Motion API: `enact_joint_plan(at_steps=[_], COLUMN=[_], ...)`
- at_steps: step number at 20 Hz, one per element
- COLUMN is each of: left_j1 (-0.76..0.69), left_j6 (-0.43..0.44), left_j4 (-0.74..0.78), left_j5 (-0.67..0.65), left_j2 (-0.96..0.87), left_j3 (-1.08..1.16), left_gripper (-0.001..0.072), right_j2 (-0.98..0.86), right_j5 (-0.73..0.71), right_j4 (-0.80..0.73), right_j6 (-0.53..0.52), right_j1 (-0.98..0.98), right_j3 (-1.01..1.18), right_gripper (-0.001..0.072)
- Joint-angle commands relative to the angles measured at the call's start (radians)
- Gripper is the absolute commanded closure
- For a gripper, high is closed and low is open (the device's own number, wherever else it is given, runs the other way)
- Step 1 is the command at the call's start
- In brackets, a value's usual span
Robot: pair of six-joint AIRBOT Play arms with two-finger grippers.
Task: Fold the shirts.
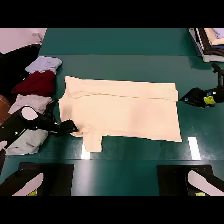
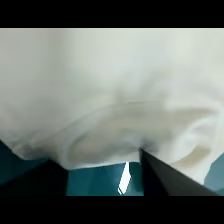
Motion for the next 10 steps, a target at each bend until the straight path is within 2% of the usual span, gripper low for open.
enact_joint_plan(at_steps=[1, 3, 5, 7, 10], left_j1=[-0.047, -0.047, -0.047, -0.047, -0.047], left_j6=[-0.036, -0.036, -0.037, -0.036, -0.015], left_j4=[-0.014, -0.001, 0.044, 0.124, 0.193], left_j5=[0.038, 0.03, -0.026, -0.124, -0.208], left_j2=[0.009, 0.009, 0.01, 0.01, 0.01], left_j3=[-0.019, -0.013, 0.032, 0.107, 0.211], left_gripper=[0.0496, 0.0682, 0.0682, 0.0682, 0.0682], right_j2=[0.008, 0.008, 0.008, 0.008, 0.008], right_j5=[0.009, 0.025, 0.075, 0.137, 0.196], right_j4=[0.005, 0.002, -0.039, -0.144, -0.235], right_j6=[-0.002, -0.016, -0.021, -0.019, -0.008], right_j1=[-0.001, -0.002, -0.01, -0.034, -0.13], right_j3=[-0.004, -0.004, -0.004, -0.005, -0.049], right_gripper=[0.0297, 0.0297, 0.0297, 0.0297, 0.0289])
